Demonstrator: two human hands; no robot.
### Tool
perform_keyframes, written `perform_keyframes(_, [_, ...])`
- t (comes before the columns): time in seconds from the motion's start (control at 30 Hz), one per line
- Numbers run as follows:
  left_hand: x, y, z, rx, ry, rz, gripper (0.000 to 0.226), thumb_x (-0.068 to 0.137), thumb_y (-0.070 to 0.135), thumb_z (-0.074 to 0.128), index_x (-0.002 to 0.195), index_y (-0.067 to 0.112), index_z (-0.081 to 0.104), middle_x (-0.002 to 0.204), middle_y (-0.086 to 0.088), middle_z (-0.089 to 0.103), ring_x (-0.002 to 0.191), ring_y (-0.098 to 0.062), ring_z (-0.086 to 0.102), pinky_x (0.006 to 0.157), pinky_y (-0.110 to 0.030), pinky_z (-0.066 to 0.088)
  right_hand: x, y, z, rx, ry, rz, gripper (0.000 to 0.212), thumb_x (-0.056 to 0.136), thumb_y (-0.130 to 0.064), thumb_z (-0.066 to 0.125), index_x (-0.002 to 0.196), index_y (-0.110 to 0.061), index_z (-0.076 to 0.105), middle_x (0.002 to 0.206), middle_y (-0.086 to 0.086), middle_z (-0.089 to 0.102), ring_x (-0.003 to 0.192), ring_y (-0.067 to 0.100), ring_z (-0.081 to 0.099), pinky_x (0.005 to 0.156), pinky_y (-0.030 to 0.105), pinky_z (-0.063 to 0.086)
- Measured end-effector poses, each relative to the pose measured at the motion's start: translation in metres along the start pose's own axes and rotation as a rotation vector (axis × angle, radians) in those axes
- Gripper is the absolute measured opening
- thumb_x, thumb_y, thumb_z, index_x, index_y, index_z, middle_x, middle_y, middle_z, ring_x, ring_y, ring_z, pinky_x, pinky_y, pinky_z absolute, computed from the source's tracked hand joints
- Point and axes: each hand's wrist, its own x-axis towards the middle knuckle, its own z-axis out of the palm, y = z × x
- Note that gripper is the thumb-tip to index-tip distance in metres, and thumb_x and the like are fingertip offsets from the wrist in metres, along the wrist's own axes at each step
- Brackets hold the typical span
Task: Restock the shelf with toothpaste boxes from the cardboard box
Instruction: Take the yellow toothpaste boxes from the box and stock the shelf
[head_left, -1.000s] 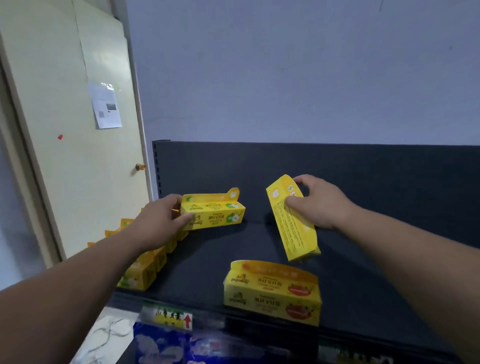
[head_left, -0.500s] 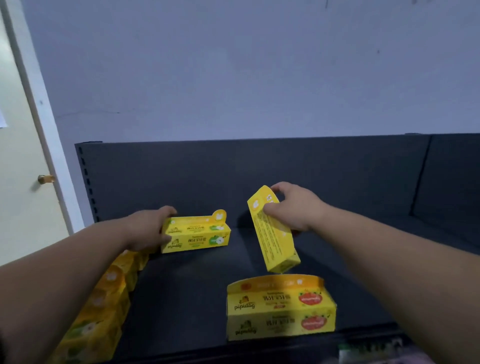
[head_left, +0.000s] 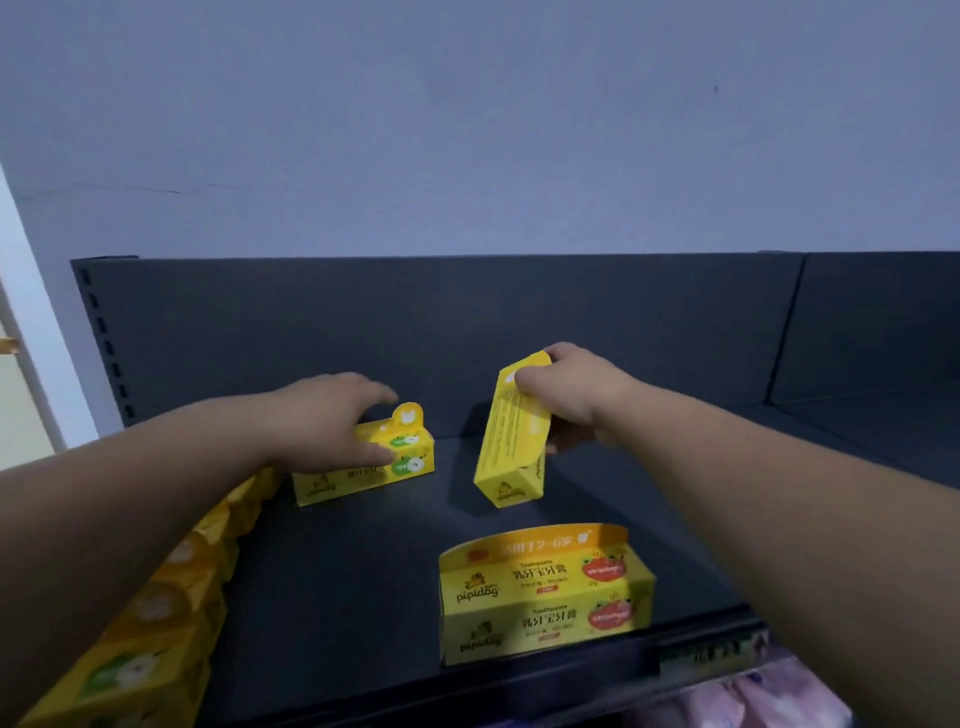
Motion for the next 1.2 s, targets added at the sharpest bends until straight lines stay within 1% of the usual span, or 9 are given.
perform_keyframes(0.13, [-0.021,0.065,-0.015,-0.294,0.101,0.133,0.073,0.075,0.067,0.062,0.138,0.04,0.038,0.132,0.015,0.051,0.118,-0.007,0.05,0.097,-0.029,0.044,0.003,-0.006,0.004,0.128,-0.074,0.007,0.04,0.093,-0.019,0.046,0.131,-0.015,0.035,0.086,0.014,0.069,0.062,0.025,0.068,0.052,0.031,0.057])
perform_keyframes(0.27, [-0.027,0.093,-0.017,-0.152,0.269,0.08,0.047,0.084,0.058,0.055,0.126,0.037,0.053,0.107,0.01,0.065,0.093,-0.012,0.06,0.081,-0.034,0.051,0.003,-0.004,0.001,0.164,-0.172,0.019,0.029,0.088,-0.012,0.041,0.117,-0.01,0.042,0.067,0.016,0.063,0.045,0.023,0.058,0.042,0.024,0.047])
perform_keyframes(0.33, [-0.025,0.095,-0.017,-0.089,0.33,0.076,0.032,0.091,0.046,0.048,0.118,0.033,0.06,0.1,0.006,0.069,0.086,-0.015,0.062,0.076,-0.034,0.051,0.002,0.0,-0.003,0.144,-0.23,0.05,0.022,0.09,-0.014,0.039,0.097,-0.002,0.056,0.069,0.017,0.064,0.049,0.022,0.058,0.045,0.025,0.05])
perform_keyframes(0.43, [-0.02,0.09,-0.013,-0.113,0.348,0.096,0.027,0.098,0.034,0.041,0.111,0.028,0.063,0.092,0.004,0.069,0.08,-0.014,0.061,0.073,-0.036,0.05,0.001,0.012,-0.014,0.095,-0.275,0.123,0.042,0.1,-0.039,0.041,0.098,-0.003,0.063,0.085,0.014,0.066,0.066,0.019,0.066,0.062,0.028,0.06])
perform_keyframes(0.5, [-0.016,0.082,-0.01,-0.211,0.34,0.077,0.027,0.1,0.033,0.041,0.11,0.026,0.064,0.09,0.009,0.067,0.079,-0.007,0.059,0.069,-0.028,0.049,0.0,0.02,-0.022,0.014,-0.312,0.154,0.062,0.098,-0.058,0.037,0.107,-0.002,0.063,0.086,0.012,0.065,0.067,0.017,0.066,0.061,0.028,0.059])
perform_keyframes(0.6, [-0.009,0.072,-0.004,-0.316,0.299,0.021,0.025,0.1,0.036,0.043,0.11,0.027,0.064,0.082,0.02,0.056,0.075,0.002,0.052,0.06,-0.01,0.038,-0.002,0.029,-0.032,-0.132,-0.324,0.162,0.072,0.094,-0.067,0.033,0.112,-0.004,0.064,0.078,0.007,0.065,0.058,0.014,0.063,0.052,0.026,0.053])
perform_keyframes(0.73, [-0.006,0.065,0.005,-0.432,0.169,-0.018,0.012,0.098,0.037,0.048,0.099,0.034,0.06,0.086,0.018,0.06,0.077,0.001,0.055,0.059,-0.013,0.036,-0.002,0.041,-0.043,-0.349,-0.31,0.11,0.062,0.092,-0.064,0.045,0.116,-0.01,0.064,0.072,0.002,0.056,0.052,0.011,0.05,0.053,0.024,0.047])
perform_keyframes(0.87, [-0.006,0.067,0.015,-0.424,0.079,-0.017,0.011,0.097,0.036,0.049,0.087,0.035,0.055,0.085,0.015,0.058,0.076,-0.002,0.054,0.059,-0.018,0.036,-0.005,0.05,-0.049,-0.38,-0.355,0.102,0.055,0.09,-0.061,0.052,0.113,-0.012,0.062,0.072,0.001,0.052,0.053,0.011,0.047,0.054,0.023,0.045])
perform_keyframes(1.2, [-0.01,0.078,0.027,-0.426,-0.081,-0.018,0.009,0.097,0.034,0.05,0.089,0.03,0.053,0.087,0.011,0.059,0.076,-0.004,0.054,0.061,-0.019,0.042,-0.015,0.057,-0.042,-0.421,-0.346,-0.002,0.028,0.092,-0.043,0.063,0.088,-0.015,0.062,0.071,0.001,0.059,0.054,0.011,0.053,0.048,0.022,0.044])
